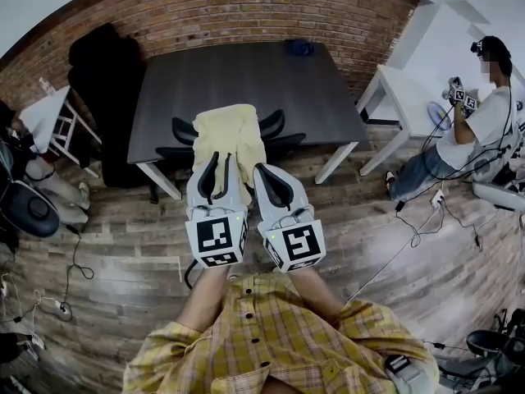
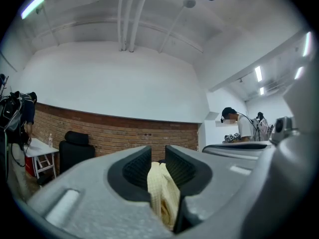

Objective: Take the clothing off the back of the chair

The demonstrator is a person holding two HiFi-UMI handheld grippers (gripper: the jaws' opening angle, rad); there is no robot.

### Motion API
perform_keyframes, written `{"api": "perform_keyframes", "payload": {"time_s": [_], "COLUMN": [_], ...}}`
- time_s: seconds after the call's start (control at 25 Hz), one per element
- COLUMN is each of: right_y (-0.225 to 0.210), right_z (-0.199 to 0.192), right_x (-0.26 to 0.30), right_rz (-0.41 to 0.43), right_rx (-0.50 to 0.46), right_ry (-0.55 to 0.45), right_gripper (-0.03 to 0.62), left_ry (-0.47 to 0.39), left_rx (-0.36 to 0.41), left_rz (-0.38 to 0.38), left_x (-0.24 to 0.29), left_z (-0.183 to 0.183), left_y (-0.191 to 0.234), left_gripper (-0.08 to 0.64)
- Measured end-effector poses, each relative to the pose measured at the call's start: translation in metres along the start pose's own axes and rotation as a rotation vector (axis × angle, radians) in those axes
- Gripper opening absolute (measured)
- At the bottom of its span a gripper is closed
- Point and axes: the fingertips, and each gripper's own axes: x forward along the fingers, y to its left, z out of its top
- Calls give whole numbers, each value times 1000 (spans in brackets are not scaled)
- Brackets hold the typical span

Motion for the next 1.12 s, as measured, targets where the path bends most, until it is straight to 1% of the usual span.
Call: {"api": "perform_keyframes", "payload": {"time_s": [0.36,0.56,0.68,0.84,0.92,1.12], "right_y": [-14,-21,-25,-26,-26,-32], "right_z": [-2,0,2,2,1,0], "right_x": [-4,-1,0,-1,-1,1], "right_rz": [-6,-10,-12,-10,-8,-13], "right_rx": [13,13,15,13,11,14], "right_ry": [-5,-3,-8,-13,-12,-9], "right_gripper": [3,3,3,3,3,3], "left_ry": [33,44,57,57,68,92], "left_rx": [5,-10,-15,6,12,34], "left_rz": [35,58,76,94,104,132], "left_x": [18,30,37,42,45,54], "left_z": [-9,-12,-15,-19,-23,-28], "left_y": [1,6,9,10,11,15], "left_gripper": [194,225,279,302,320,335]}}
